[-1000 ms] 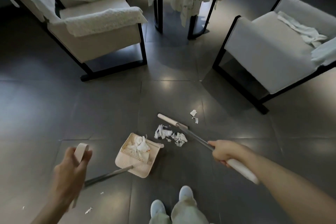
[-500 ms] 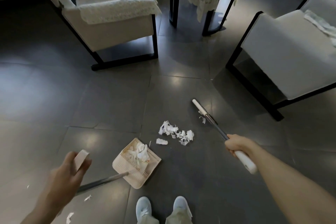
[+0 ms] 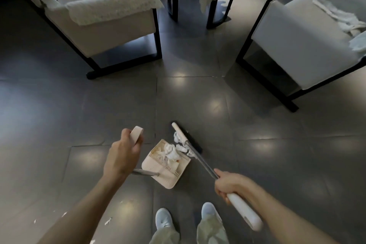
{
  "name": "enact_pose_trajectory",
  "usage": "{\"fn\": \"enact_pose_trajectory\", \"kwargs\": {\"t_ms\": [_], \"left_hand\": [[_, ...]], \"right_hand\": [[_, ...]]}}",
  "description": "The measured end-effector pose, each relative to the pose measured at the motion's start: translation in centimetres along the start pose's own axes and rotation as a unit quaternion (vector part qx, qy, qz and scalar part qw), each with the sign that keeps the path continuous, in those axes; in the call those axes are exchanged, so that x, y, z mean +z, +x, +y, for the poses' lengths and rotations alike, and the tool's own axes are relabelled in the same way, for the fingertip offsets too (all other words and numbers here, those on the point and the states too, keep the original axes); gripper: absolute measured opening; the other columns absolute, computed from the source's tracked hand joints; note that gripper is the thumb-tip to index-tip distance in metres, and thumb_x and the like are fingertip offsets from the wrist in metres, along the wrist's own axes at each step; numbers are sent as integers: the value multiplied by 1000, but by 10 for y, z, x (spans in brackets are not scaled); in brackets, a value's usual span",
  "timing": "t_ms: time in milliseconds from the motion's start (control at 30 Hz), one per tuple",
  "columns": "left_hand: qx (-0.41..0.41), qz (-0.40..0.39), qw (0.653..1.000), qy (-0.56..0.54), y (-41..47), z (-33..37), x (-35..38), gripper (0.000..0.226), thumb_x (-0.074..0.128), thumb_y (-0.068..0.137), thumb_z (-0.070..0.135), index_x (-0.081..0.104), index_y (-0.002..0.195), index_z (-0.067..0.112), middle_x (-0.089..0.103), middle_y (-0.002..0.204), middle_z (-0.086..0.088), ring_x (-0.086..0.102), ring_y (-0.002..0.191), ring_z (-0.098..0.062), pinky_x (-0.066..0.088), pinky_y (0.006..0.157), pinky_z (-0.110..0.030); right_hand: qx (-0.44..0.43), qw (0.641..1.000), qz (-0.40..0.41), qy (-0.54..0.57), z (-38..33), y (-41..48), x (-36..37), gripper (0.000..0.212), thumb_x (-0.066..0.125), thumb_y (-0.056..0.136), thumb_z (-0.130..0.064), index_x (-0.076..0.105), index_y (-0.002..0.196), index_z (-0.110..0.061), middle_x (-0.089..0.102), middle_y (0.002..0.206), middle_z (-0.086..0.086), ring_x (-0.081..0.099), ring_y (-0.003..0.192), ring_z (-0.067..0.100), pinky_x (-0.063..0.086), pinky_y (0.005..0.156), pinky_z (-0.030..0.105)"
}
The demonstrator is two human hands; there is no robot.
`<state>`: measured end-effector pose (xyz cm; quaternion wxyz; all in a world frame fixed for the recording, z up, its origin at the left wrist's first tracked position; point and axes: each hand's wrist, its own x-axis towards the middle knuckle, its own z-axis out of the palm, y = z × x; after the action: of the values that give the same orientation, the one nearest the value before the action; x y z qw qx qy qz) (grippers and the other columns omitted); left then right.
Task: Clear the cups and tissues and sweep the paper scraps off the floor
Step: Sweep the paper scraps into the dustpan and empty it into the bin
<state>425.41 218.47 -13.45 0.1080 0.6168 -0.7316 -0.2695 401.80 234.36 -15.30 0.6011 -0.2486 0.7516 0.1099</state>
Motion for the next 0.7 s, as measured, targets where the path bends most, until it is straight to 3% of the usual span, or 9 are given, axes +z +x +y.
{"fn": "enact_pose_trajectory", "kwargs": {"t_ms": [67, 133, 200, 267, 400, 567, 700], "left_hand": [[-9, -11, 1000, -12, 5, 4, 1, 31, 44, 93, 47, 35, 86, 19, 52, 69, -9, 50, 61, -33, 36, 54, -36], [-10, -18, 1000, -19, 7, 5, 0, 28, 45, 94, 44, 35, 88, 18, 50, 70, -7, 50, 61, -31, 38, 56, -36], [-13, -22, 999, -24, 5, 1, -3, 28, 45, 94, 44, 36, 89, 18, 50, 71, -7, 52, 64, -32, 39, 57, -37], [-20, -20, 999, -33, -2, -6, -7, 28, 45, 94, 44, 37, 90, 17, 52, 72, -8, 53, 66, -32, 40, 58, -37], [-39, -3, 996, -77, -21, -26, -16, 31, 45, 94, 46, 41, 93, 15, 58, 76, -14, 56, 68, -35, 47, 59, -42], [-70, 70, 991, -95, -55, -58, -31, 29, 48, 94, 39, 42, 89, 12, 59, 74, -19, 52, 63, -35, 39, 54, -39], [-116, 139, 974, -134, -90, -72, -38, 22, 52, 94, 33, 47, 93, 11, 56, 70, -10, 52, 65, -33, 36, 57, -38]], "right_hand": [[-12, 999, -19, -34, -11, -12, 17, 94, 48, 72, -3, 8, 153, -32, 58, 117, 8, 56, 44, 12, 52, 49, 21], [-26, 998, -29, -52, -20, -23, 28, 94, 48, 71, -4, 10, 152, -32, 66, 109, 6, 50, 30, 7, 39, 34, 13], [-20, 999, -39, 13, -24, -33, 34, 91, 46, 72, -1, 14, 152, -34, 69, 75, 5, 46, 25, 8, 37, 33, 12], [1, 993, -55, 104, -23, -43, 36, 88, 44, 76, 2, 18, 150, -37, 54, 45, 2, 40, 25, 9, 37, 35, 12], [-15, 991, -59, 122, -23, -61, 40, 85, 43, 79, 6, 20, 150, -35, 48, 56, 8, 37, 27, 9, 36, 35, 14], [-51, 997, -40, 46, -36, -80, 35, 83, 48, 80, 1, 21, 149, -35, 50, 37, -1, 42, 30, 8, 41, 37, 18], [-92, 995, -22, -2, -50, -94, 25, 79, 48, 82, 2, 24, 148, -35, 51, 58, 5, 41, 28, 5, 37, 35, 15]]}}
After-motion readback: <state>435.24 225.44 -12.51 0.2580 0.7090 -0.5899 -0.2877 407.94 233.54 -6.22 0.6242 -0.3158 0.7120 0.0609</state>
